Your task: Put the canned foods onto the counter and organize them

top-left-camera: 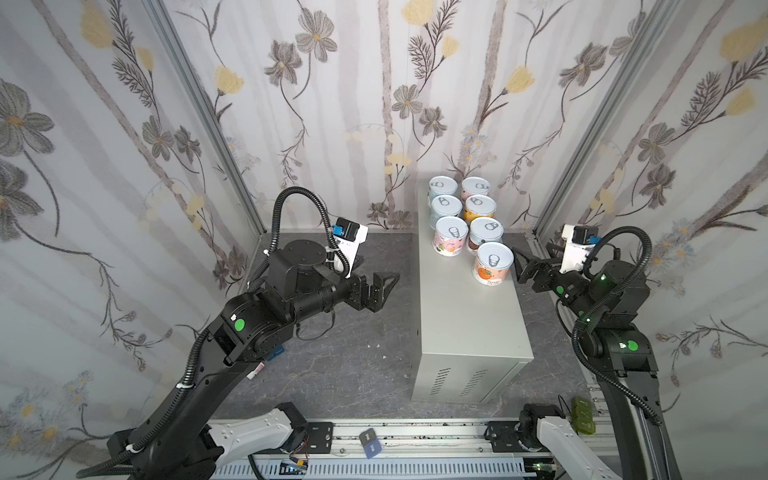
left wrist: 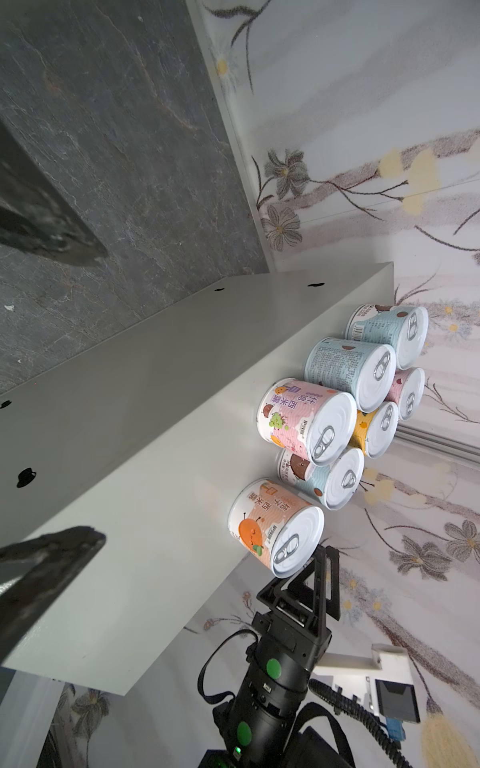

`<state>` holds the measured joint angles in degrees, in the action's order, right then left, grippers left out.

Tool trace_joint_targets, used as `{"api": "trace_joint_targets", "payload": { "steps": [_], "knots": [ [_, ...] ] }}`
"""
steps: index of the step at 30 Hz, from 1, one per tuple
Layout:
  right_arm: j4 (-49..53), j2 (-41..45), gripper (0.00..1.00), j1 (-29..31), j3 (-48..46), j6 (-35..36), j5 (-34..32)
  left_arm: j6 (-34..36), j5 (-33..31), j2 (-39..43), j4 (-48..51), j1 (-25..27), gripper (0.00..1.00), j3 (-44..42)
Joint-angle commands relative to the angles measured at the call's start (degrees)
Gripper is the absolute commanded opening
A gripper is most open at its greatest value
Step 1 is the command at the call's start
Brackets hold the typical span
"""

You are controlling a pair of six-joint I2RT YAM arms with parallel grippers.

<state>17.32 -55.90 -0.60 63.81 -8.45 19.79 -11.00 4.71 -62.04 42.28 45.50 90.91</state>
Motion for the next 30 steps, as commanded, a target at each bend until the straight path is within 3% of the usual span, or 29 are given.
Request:
{"api": "trace_joint_targets", "payload": {
  "steps": [1, 18, 23, 30],
  "knots": [
    [-2.08, 0.17, 1.0, 0.07, -0.09, 0.62, 0.29, -0.51, 0.02, 0.25, -1.41, -0.07, 1.0, 0.14],
    [-1.63, 0.79, 1.0, 0.16, -0.16, 0.1, -0.94, -0.68, -0.05, 0.87, -1.41, -0.08, 1.0, -0.3],
    [-2.56, 0.88, 1.0, 0.25, -0.27, -0.52, 1.45, -0.6, -0.12, 0.74, -1.46, -0.08, 1.0, -0.35],
    [-1.3, 1.06, 1.0, 0.25, 0.23, 0.19, -1.88, -0.53, -0.1, 0.87, -1.55, -0.06, 1.0, -0.56]
  ]
}}
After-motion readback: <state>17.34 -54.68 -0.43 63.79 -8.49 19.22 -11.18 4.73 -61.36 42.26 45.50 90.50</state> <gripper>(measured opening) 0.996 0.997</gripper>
